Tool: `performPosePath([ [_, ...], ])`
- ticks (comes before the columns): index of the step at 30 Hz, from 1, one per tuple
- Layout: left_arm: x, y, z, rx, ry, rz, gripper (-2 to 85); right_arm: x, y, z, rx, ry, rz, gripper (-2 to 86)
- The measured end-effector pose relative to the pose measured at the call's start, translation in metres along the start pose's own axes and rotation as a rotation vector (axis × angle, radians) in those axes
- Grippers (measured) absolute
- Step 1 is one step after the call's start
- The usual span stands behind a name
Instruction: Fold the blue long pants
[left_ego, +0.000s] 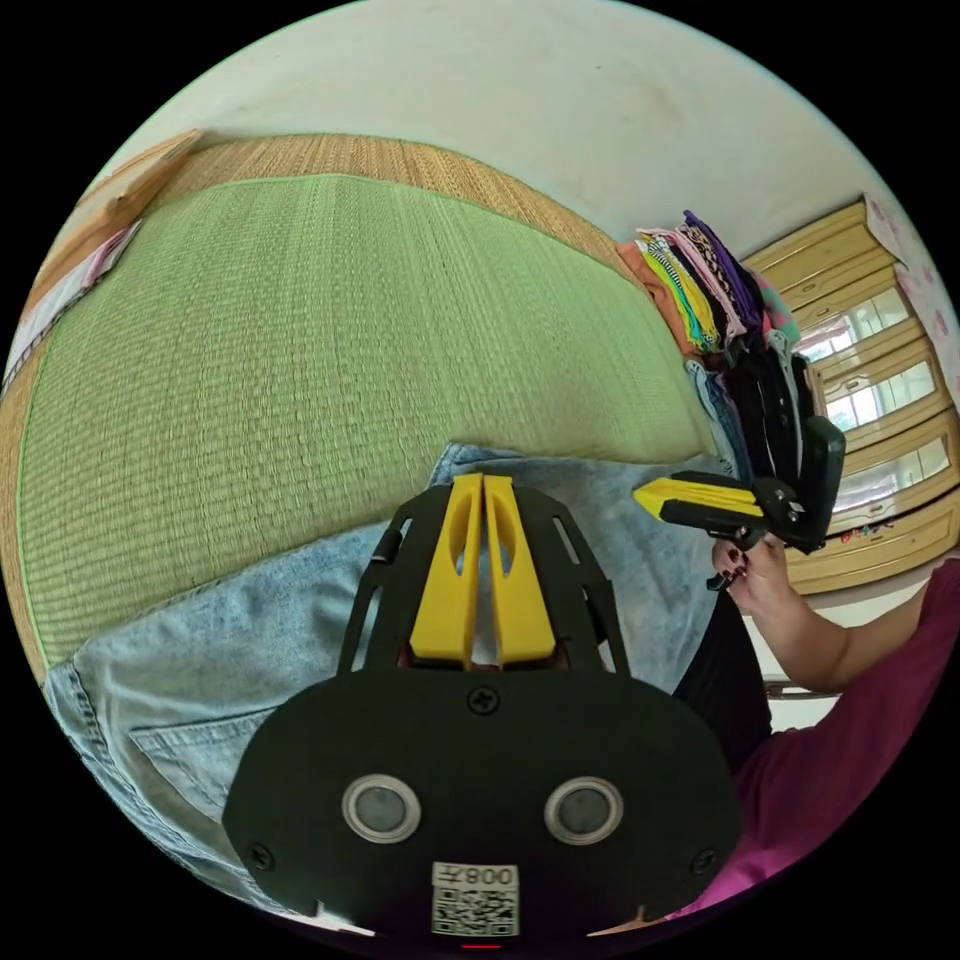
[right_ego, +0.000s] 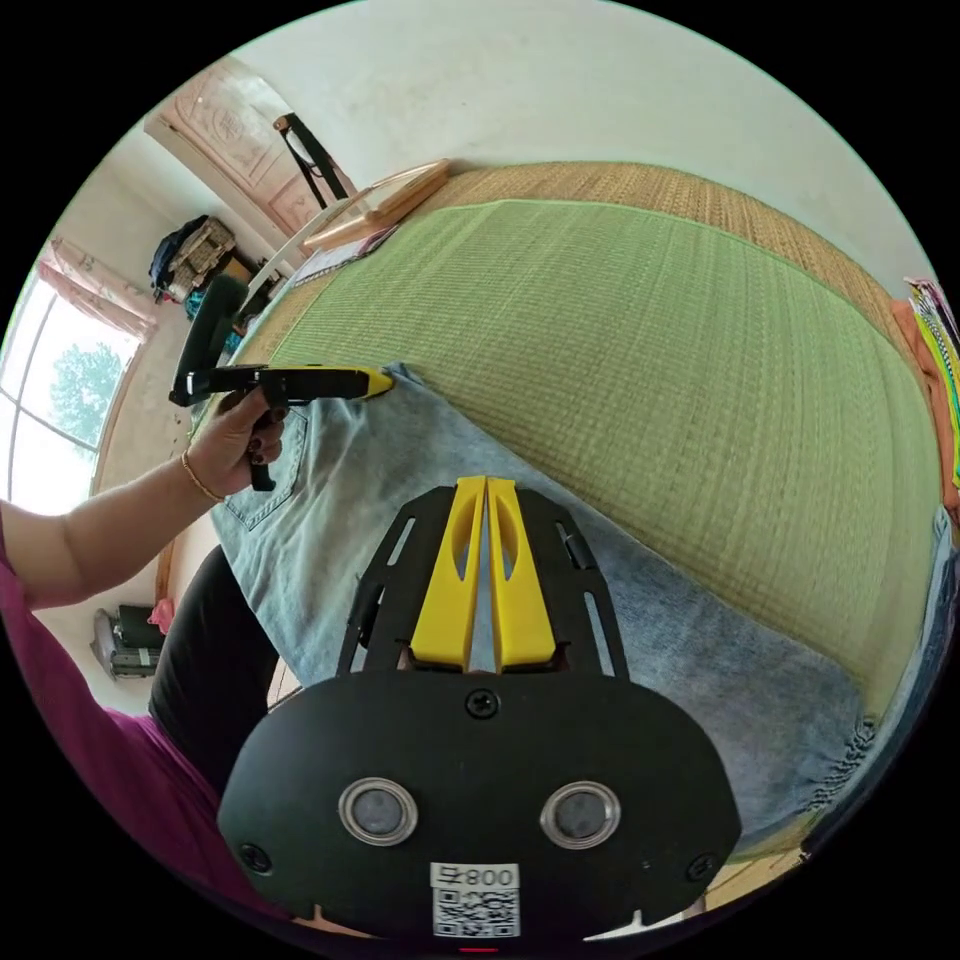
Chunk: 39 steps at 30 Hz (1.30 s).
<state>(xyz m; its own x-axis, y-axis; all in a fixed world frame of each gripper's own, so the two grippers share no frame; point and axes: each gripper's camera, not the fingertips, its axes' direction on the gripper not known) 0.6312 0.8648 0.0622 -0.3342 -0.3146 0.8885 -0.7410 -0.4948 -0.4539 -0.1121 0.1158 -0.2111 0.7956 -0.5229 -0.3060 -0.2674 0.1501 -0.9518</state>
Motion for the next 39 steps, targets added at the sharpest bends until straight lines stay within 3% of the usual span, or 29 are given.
performPosePath([
  [5,0.015,0.009,-0.03,0.051,-0.005,0.007,0.0,0.025,0.018,0.001,-0.028,0.012,0.105,0.0],
  [8,0.017,0.012,-0.027,-0.041,-0.067,0.002,0.0,0.034,0.022,0.0,-0.019,-0.052,0.16,0.0],
  [10,0.016,0.02,-0.042,-0.009,-0.042,-0.035,0.0,0.029,0.025,-0.005,-0.015,-0.025,0.162,0.0],
  [17,0.028,0.085,-0.106,0.073,0.02,-0.099,0.1,-0.018,0.064,-0.023,-0.08,-0.073,0.013,0.0],
  [25,0.043,0.175,-0.115,-0.061,-0.042,-0.197,0.1,-0.08,0.121,0.014,-0.259,-0.06,-0.158,0.1],
  [30,0.059,0.21,-0.158,0.015,-0.084,-0.254,0.1,-0.079,0.132,0.014,-0.253,-0.057,-0.147,0.1],
  [36,0.044,0.269,-0.19,0.034,-0.284,-0.421,0.1,-0.094,0.155,0.016,-0.231,0.08,-0.209,0.2],
  [39,0.037,0.288,-0.191,0.09,-0.159,-0.48,0.0,-0.091,0.17,0.016,-0.201,0.098,-0.182,0.2],
])
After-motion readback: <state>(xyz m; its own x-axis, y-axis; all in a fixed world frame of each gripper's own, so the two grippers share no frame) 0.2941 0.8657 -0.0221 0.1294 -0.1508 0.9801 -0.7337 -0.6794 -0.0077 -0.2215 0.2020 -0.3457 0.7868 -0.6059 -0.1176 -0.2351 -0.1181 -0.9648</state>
